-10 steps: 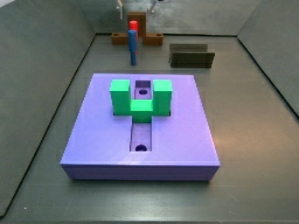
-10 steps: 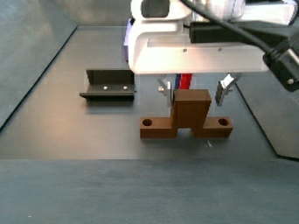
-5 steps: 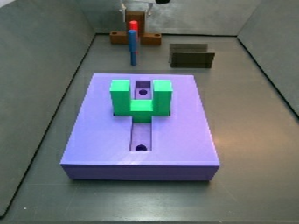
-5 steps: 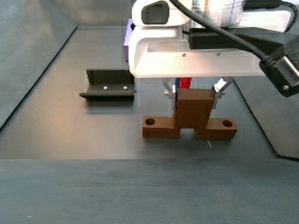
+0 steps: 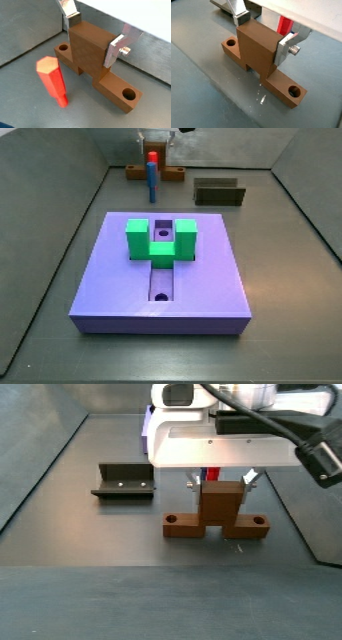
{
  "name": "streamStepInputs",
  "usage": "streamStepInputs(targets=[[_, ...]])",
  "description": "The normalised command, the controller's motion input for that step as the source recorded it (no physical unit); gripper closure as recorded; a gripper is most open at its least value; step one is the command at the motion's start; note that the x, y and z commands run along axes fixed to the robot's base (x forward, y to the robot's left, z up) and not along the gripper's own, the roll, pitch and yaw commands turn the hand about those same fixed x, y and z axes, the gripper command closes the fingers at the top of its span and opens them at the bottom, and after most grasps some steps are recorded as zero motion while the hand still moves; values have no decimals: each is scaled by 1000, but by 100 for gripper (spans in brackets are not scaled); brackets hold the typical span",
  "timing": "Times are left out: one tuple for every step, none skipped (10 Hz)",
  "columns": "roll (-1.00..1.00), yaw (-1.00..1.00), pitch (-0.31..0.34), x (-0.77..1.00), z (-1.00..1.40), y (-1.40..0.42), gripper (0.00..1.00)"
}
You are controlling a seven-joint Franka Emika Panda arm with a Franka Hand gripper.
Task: Pick up the brown object. Move up. Move to above the board. Insert the brown object.
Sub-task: Pick up the brown object, then move up, then move to above the board.
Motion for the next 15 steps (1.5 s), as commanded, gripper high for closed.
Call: streamStepInputs(targets=[[0, 0, 0, 0, 0, 0, 100], [0, 0, 0, 0, 0, 0, 100], [0, 0, 0, 0, 0, 0, 100], [0, 0, 0, 0, 0, 0, 100], [0, 0, 0, 0, 0, 0, 100], [0, 0, 0, 0, 0, 0, 100], [0, 0, 0, 0, 0, 0, 100], [0, 0, 0, 0, 0, 0, 100], [0, 0, 0, 0, 0, 0, 100], [0, 0, 0, 0, 0, 0, 100], [0, 0, 0, 0, 833, 0, 100], [15, -17, -6, 56, 847, 18, 100], [22, -23, 64, -1, 599, 3, 100], [54, -12, 58, 21, 306, 10, 100], [0, 0, 0, 0, 1400, 0, 100]])
